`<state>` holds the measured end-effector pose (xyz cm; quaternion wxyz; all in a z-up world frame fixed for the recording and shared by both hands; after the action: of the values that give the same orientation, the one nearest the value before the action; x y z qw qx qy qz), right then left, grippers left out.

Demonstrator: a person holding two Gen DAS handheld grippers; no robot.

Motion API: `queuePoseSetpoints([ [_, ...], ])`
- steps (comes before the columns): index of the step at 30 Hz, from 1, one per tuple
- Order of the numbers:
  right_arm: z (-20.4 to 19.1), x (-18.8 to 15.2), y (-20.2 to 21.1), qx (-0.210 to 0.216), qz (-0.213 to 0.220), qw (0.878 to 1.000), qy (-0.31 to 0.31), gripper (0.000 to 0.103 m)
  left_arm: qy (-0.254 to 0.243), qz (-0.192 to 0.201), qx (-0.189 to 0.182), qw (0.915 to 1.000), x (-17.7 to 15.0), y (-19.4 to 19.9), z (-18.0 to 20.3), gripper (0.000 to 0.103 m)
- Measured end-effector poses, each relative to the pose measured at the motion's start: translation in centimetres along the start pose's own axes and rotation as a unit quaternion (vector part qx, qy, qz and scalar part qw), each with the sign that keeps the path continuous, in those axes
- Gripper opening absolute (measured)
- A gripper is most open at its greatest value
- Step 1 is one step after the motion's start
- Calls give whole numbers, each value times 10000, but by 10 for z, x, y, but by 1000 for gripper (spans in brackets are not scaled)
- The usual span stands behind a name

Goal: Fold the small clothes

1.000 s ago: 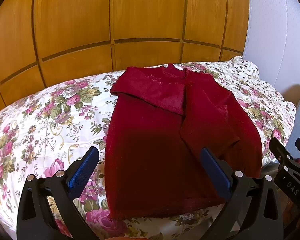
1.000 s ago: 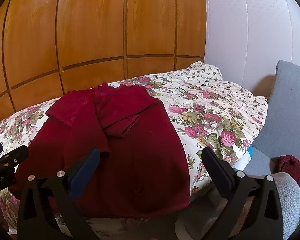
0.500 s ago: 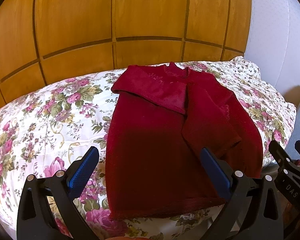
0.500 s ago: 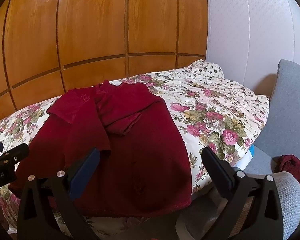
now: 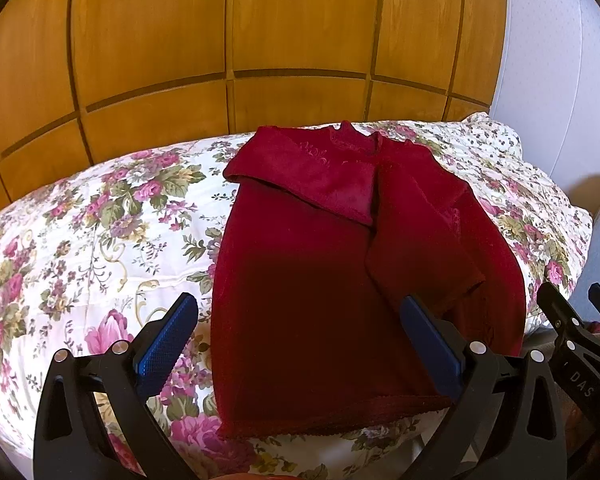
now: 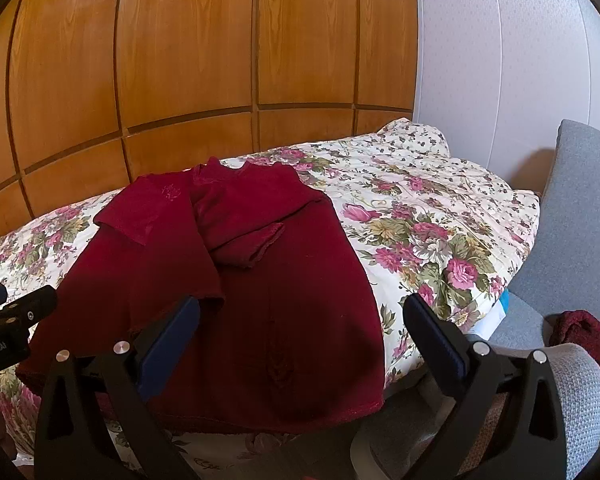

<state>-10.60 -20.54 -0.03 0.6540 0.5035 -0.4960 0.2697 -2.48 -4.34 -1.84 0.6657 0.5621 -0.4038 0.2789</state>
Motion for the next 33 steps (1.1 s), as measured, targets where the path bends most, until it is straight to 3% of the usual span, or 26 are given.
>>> queuePoseSetpoints([
  [29,-1,-1,0,8,-6,10000,19,101,74,-125,8,9999,-6,-4,1,100],
  [33,-1,-1,0,9,-12,10000,15,101,70,21,109,9999,-5,-1,0,100],
])
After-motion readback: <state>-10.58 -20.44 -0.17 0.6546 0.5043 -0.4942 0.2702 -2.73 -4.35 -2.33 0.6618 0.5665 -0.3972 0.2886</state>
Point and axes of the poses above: each gripper's, at about its wrist camera, not at the fingertips, and y roughly against the way its jaws point, z to its right, x to its top, the point moved 3 cm from there along -y, roughly the way its jaws point, and after that the axes turned 10 degrees about z, right-handed, at the moved point
